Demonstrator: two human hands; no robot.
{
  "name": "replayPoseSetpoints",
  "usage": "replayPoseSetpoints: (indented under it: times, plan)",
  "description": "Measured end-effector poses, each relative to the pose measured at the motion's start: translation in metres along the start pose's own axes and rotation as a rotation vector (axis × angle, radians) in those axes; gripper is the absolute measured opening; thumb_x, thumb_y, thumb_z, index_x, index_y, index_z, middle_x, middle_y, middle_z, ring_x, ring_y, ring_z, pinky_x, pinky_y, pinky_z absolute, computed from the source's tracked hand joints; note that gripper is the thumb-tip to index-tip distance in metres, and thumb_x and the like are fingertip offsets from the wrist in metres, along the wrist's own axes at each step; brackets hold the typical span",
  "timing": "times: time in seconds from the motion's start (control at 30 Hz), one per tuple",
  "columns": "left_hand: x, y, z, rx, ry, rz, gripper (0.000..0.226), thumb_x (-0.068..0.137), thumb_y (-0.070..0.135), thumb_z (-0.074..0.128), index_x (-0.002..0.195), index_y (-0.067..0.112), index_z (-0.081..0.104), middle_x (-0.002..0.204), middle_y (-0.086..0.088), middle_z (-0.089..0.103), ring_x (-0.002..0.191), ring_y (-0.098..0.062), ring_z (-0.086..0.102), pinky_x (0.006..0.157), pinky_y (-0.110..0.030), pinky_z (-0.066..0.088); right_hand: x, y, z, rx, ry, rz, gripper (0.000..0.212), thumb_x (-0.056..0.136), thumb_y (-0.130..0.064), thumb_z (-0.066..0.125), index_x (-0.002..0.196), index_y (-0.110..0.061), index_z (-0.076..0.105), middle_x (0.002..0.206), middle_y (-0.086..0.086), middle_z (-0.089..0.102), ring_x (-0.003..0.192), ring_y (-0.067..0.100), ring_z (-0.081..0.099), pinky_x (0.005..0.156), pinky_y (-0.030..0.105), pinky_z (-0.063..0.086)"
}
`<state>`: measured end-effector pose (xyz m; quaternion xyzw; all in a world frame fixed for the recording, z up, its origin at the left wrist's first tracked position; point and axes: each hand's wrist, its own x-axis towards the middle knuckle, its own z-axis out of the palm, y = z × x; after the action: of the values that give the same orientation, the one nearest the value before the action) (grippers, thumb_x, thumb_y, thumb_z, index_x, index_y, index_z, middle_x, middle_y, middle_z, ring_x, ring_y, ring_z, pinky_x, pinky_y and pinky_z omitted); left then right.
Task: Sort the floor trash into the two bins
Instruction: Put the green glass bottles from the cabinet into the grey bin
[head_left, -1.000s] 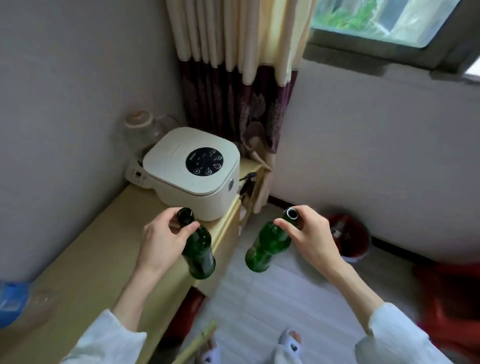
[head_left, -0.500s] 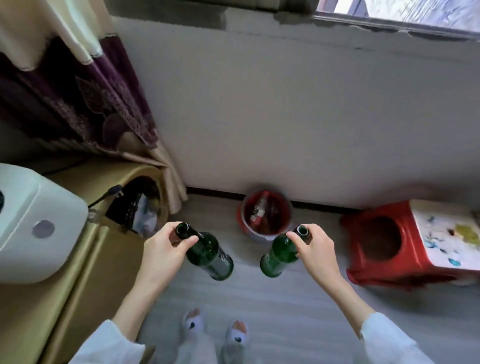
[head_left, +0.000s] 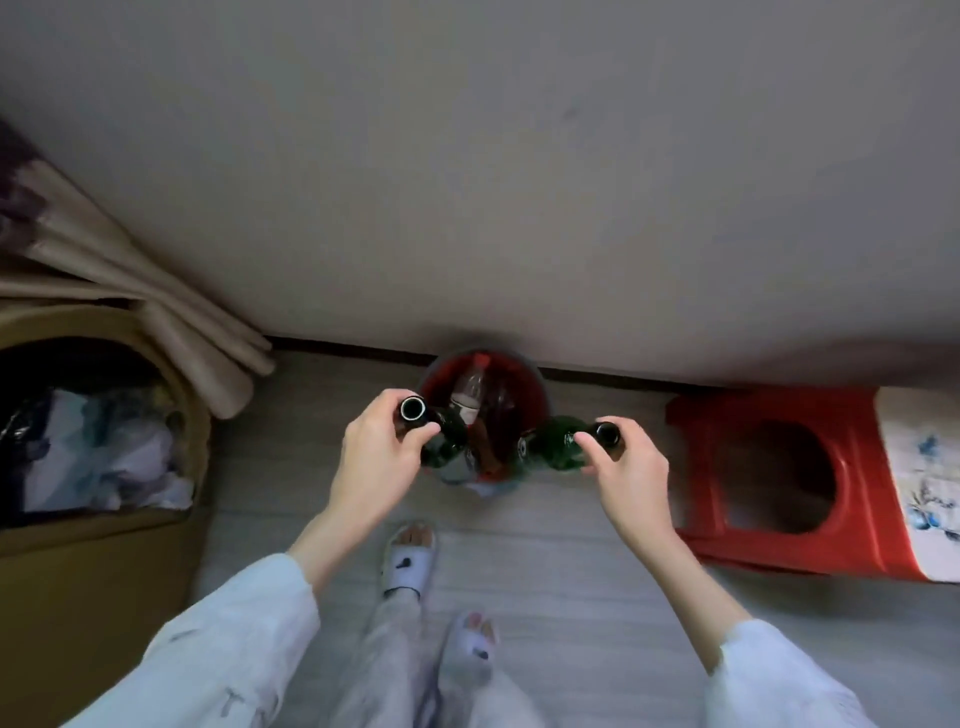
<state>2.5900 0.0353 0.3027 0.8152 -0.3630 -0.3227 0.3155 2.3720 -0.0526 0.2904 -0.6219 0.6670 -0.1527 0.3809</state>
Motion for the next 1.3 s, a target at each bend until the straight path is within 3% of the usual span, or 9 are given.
replayPoseSetpoints:
  times: [0.07, 0.17, 0.33, 0.47, 0.6, 0.8, 0.97, 1.13, 1.3]
  plan:
    - [0.020, -0.008, 0.026, 0.006, -0.031, 0.006, 0.024, 0.079, 0.016, 0.070, 0.101, 0.012, 0.059, 0.096, -0.002, 0.065, 0.090, -0.021, 0.060, 0.081, -0.031, 0.046, 0.022, 0.008, 0.013, -0.026, -0.030, -0.028, 0.026, 0.083, -0.023, 0.069, 0.104, -0.009, 0.061, 0.095, 0.001, 0.059, 0.088, 0.030, 0.064, 0.085, 0.034, 0.048]
    - [0.048, -0.024, 0.068, 0.026, -0.084, 0.001, 0.024, 0.081, 0.017, 0.068, 0.103, 0.014, 0.059, 0.099, -0.004, 0.065, 0.095, -0.025, 0.061, 0.086, -0.040, 0.049, 0.062, 0.026, 0.034, -0.066, -0.091, -0.056, 0.026, 0.084, -0.023, 0.068, 0.103, -0.007, 0.062, 0.098, 0.005, 0.063, 0.093, 0.021, 0.058, 0.083, 0.025, 0.042]
    - [0.083, -0.053, 0.126, 0.113, -0.138, -0.013, 0.028, 0.084, 0.016, 0.064, 0.111, 0.013, 0.057, 0.106, -0.008, 0.064, 0.096, -0.029, 0.060, 0.087, -0.038, 0.047, 0.120, 0.053, 0.068, -0.177, -0.237, -0.109, 0.026, 0.087, -0.026, 0.064, 0.103, -0.005, 0.061, 0.102, 0.012, 0.065, 0.100, 0.027, 0.057, 0.073, 0.023, 0.034]
    - [0.104, -0.074, 0.157, 0.188, -0.177, -0.052, 0.028, 0.087, 0.019, 0.061, 0.114, 0.013, 0.055, 0.110, -0.010, 0.061, 0.103, -0.030, 0.056, 0.088, -0.039, 0.045, 0.155, 0.070, 0.095, -0.289, -0.383, -0.152, 0.028, 0.088, -0.030, 0.061, 0.105, -0.007, 0.060, 0.102, 0.013, 0.066, 0.097, 0.030, 0.062, 0.077, 0.030, 0.047]
    - [0.130, -0.094, 0.179, 0.179, -0.207, -0.105, 0.032, 0.086, 0.023, 0.063, 0.115, 0.014, 0.055, 0.113, -0.010, 0.062, 0.108, -0.029, 0.056, 0.090, -0.037, 0.046, 0.182, 0.087, 0.119, -0.421, -0.519, -0.122, 0.031, 0.089, -0.031, 0.060, 0.107, -0.006, 0.059, 0.104, 0.012, 0.066, 0.097, 0.028, 0.062, 0.072, 0.025, 0.042]
    - [0.170, -0.112, 0.215, 0.131, -0.159, -0.177, 0.040, 0.087, 0.028, 0.061, 0.124, 0.015, 0.053, 0.121, -0.007, 0.061, 0.112, -0.026, 0.056, 0.092, -0.030, 0.042, 0.214, 0.106, 0.147, -0.207, -0.384, 0.073, 0.033, 0.090, -0.028, 0.060, 0.114, -0.006, 0.054, 0.110, 0.017, 0.065, 0.100, 0.035, 0.063, 0.089, 0.045, 0.051]
    - [0.188, -0.115, 0.242, 0.073, -0.275, -0.239, 0.042, 0.092, 0.028, 0.053, 0.132, 0.017, 0.048, 0.129, -0.008, 0.056, 0.121, -0.025, 0.051, 0.102, -0.036, 0.042, 0.230, 0.111, 0.167, -0.052, -0.360, 0.154, 0.035, 0.092, -0.020, 0.056, 0.122, -0.006, 0.048, 0.120, 0.019, 0.059, 0.104, 0.037, 0.061, 0.093, 0.049, 0.049]
    - [0.160, -0.135, 0.230, 0.042, -0.347, -0.297, 0.045, 0.094, 0.016, 0.045, 0.139, 0.018, 0.039, 0.137, -0.009, 0.050, 0.125, -0.027, 0.047, 0.105, -0.034, 0.039, 0.223, 0.101, 0.161, 0.231, -0.508, 0.369, 0.043, 0.096, -0.014, 0.049, 0.137, -0.010, 0.038, 0.134, 0.007, 0.049, 0.108, 0.022, 0.054, 0.087, 0.032, 0.049]
    - [0.111, -0.148, 0.195, -0.023, -0.289, -0.463, 0.041, 0.092, 0.003, 0.046, 0.132, 0.009, 0.046, 0.128, -0.015, 0.055, 0.119, -0.029, 0.052, 0.103, -0.032, 0.039, 0.181, 0.090, 0.151, 0.215, -0.547, 0.498, 0.036, 0.099, -0.016, 0.042, 0.134, -0.010, 0.042, 0.127, 0.010, 0.052, 0.115, 0.024, 0.051, 0.090, 0.035, 0.045]
